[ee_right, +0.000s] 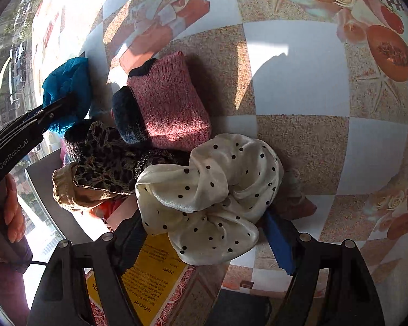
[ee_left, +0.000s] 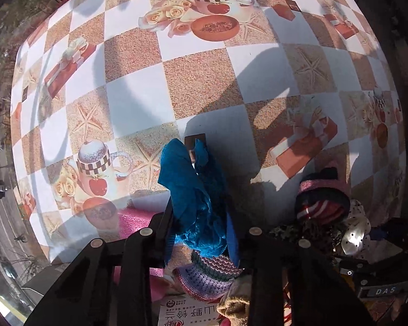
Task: Organize soft objects
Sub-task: 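Grasp the blue cloth bag with the left gripper while the right grasps the polka-dot scrunchie, then carry the blue bag and polka-dot scrunchie over the white box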
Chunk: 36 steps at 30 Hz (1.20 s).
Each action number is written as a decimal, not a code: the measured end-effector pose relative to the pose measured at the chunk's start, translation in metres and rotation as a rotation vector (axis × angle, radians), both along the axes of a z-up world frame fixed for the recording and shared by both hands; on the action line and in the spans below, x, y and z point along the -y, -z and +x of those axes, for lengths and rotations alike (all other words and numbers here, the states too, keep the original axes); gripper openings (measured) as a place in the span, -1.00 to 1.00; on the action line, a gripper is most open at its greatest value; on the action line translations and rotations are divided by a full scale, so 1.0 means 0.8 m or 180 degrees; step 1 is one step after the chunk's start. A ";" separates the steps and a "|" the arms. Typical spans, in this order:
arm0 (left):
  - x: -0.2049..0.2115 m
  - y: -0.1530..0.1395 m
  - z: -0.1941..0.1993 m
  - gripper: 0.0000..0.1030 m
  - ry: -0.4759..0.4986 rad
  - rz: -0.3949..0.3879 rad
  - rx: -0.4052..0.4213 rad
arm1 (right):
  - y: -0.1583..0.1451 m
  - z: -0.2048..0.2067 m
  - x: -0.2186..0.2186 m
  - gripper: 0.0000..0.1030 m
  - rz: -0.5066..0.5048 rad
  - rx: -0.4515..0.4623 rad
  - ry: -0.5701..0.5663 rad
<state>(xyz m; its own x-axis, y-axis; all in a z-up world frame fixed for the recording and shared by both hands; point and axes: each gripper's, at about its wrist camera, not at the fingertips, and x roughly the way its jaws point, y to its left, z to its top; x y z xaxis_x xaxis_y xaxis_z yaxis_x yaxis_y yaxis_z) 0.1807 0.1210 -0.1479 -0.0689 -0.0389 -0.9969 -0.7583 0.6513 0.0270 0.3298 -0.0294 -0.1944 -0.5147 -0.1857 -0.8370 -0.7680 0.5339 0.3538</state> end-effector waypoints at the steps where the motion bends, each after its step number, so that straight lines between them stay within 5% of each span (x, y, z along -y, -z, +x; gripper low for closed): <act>1: 0.000 -0.005 0.001 -0.35 0.0007 0.0039 0.0023 | 0.001 0.000 0.003 0.13 0.0001 -0.0012 0.0013; 3: 0.001 -0.018 -0.005 -0.36 0.0025 0.0116 0.0060 | 0.002 0.003 0.007 -0.25 0.0018 -0.0030 0.0095; 5: 0.002 -0.029 -0.005 -0.37 0.0017 0.0172 0.0122 | -0.004 0.011 0.015 -0.42 0.0091 0.0007 0.0169; 16: 0.021 -0.079 -0.007 -0.37 0.0045 0.0426 0.0307 | -0.077 0.050 0.056 -0.43 0.0631 0.0453 0.0562; 36: 0.112 -0.160 -0.087 -0.37 0.0079 0.0703 0.0711 | -0.217 -0.005 0.069 -0.43 0.1199 0.0891 0.0486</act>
<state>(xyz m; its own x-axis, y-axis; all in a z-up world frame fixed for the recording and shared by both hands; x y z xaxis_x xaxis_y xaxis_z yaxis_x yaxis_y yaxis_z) 0.1112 0.0318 -0.0198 0.1545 0.1791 -0.9716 -0.7454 0.6666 0.0044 0.3262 -0.0846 -0.0208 -0.2581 0.2163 -0.9416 -0.7842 0.5223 0.3349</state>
